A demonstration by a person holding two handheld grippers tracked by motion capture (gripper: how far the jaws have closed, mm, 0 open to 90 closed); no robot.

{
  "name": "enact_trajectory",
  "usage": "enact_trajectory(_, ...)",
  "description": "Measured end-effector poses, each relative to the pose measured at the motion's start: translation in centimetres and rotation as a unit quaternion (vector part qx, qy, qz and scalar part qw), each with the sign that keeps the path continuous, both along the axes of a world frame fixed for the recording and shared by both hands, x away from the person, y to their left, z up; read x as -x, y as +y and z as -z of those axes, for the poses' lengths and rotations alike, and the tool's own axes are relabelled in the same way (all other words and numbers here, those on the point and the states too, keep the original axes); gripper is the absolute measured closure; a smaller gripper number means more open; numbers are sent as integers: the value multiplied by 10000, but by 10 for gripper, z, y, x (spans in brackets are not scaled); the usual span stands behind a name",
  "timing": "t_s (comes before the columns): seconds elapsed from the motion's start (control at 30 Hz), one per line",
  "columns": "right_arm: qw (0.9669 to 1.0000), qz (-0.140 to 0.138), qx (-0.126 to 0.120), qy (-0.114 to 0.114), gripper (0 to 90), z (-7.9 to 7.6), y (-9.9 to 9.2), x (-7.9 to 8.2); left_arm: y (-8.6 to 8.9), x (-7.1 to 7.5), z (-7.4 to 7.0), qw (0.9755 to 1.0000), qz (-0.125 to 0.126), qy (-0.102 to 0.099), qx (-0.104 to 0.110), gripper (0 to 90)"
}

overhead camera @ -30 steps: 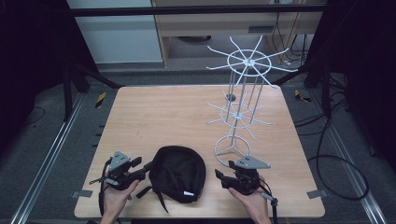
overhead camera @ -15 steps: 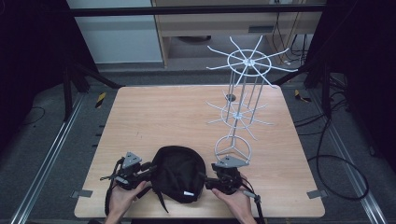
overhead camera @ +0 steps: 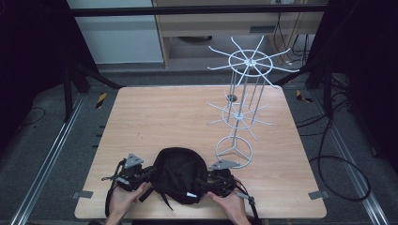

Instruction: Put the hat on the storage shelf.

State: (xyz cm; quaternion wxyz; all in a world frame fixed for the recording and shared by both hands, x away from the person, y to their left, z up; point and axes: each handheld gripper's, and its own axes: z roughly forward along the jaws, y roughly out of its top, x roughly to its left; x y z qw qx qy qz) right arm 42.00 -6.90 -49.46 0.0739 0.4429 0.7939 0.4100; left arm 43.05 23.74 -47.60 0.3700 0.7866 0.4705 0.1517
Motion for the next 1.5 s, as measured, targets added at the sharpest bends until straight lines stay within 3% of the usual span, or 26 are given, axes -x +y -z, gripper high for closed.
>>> enact_trajectory(0.2,9998,130,-73,165,719,3,-2,-1,0,1,-1,10000,41,24,65,796)
enact_trajectory(0.3,9995,212,-241,-5,775,-3,-8,0,-1,2,-1,9999,104,29,75,796)
enact_trajectory(0.4,9983,269,-349,-384,795,-14,-13,3,-4,3,-2,9998,173,5,123,795)
enact_trajectory(0.43,9983,269,-349,-384,795,-14,-13,3,-4,3,-2,9998,173,5,123,795)
enact_trajectory(0.47,9960,244,-327,-792,801,-24,-16,7,-7,4,-2,9997,226,-1,125,796)
enact_trajectory(0.6,9898,80,-319,-1383,806,-37,-13,15,-13,3,0,9996,266,1,61,795)
enact_trajectory(0.73,9835,-170,-266,-1781,808,-46,-5,23,-18,-1,3,9996,271,27,37,792)
enact_trajectory(0.9,9796,-420,-250,-1950,808,-48,3,29,-21,-8,7,9996,227,89,129,792)
enact_trajectory(1.2,9759,-905,-100,-1983,806,-37,16,34,-20,-14,11,9995,213,140,188,777)
enact_trajectory(1.4,9758,-918,-8,-1986,803,-33,18,36,-16,-14,8,9993,222,114,271,670)
enact_trajectory(1.5,9767,-846,3,-1971,802,-33,17,35,-9,-10,-1,9986,189,-8,494,607)
